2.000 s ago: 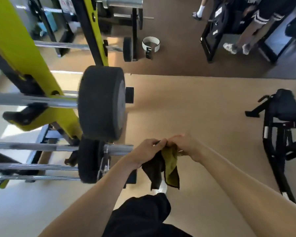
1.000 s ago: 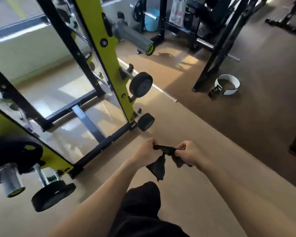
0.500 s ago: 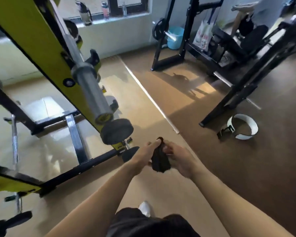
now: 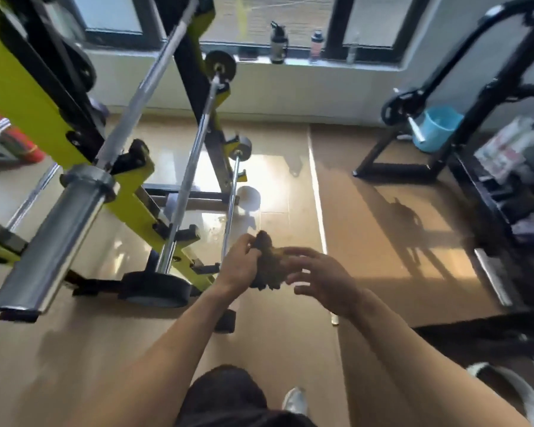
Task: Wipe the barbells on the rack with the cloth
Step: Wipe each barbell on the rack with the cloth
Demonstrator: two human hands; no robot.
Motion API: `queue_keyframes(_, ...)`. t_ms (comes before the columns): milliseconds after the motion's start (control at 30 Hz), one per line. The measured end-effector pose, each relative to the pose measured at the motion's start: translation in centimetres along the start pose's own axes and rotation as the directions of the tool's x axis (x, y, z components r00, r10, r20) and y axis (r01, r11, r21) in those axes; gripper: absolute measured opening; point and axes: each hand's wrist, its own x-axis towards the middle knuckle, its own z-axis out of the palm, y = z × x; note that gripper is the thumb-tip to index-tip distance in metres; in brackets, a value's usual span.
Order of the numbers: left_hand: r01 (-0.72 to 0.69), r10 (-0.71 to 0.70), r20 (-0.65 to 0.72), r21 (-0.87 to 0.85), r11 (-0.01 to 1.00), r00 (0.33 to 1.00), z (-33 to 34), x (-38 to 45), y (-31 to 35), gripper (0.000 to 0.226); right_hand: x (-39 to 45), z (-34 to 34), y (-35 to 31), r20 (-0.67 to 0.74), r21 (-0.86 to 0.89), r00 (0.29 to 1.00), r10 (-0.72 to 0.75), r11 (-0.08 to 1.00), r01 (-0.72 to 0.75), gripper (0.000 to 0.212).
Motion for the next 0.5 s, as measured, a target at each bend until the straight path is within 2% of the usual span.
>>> queue_keyframes(100, -0.083, 0.082, 0.024, 0.043, 0.996, 0.996, 0.0, 1.6, 2.5, 0.019, 3.2, -2.0, -3.7, 0.047, -0.323, 0.993, -0.109, 0.939, 0.118, 0.072)
queue_keyframes(167, -0.129, 0.126, 0.032, 0.079, 0.989, 0.991, -0.3, 2.7, 4.3, 0.021, 5.5, -2.5, -6.0, 0.132, -0.494, 0.975, -0.176, 0.841, 0.219, 0.08)
queue_keyframes(233, -0.177, 0.181, -0.021, 0.12, 0.977, 0.983, -0.7, 4.2, 5.6, 0.022, 8.4, -2.8, -8.0, 0.283, -0.548, 0.944, -0.169, 0.779, 0.304, 0.059)
queue_keyframes(300, -0.207, 0.236, -0.125, 0.213, 0.955, 0.964, -1.5, 6.3, 6.3, 0.022, 11.6, -2.9, -9.9, 0.366, -0.57, 0.916, -0.165, 0.738, 0.361, 0.034)
queue_keyframes(367, -0.207, 0.297, -0.221, 0.355, 0.912, 0.929, -2.8, 8.8, 6.5, 0.021, 14.6, -2.7, -11.6, 0.331, -0.606, 0.919, -0.214, 0.698, 0.381, 0.018)
queue_keyframes(433, -0.157, 0.307, -0.294, 0.441, 0.884, 0.905, -4.2, 11.1, 6.8, 0.019, 17.0, -2.1, -13.1, 0.305, -0.644, 0.926, -0.223, 0.668, 0.373, 0.015)
queue_keyframes(500, -0.103, 0.305, -0.352, 0.49, 0.866, 0.885, -5.1, 13.1, 7.4, 0.019, 18.6, -1.5, -14.5, 0.341, -0.643, 0.921, -0.189, 0.667, 0.375, 0.011)
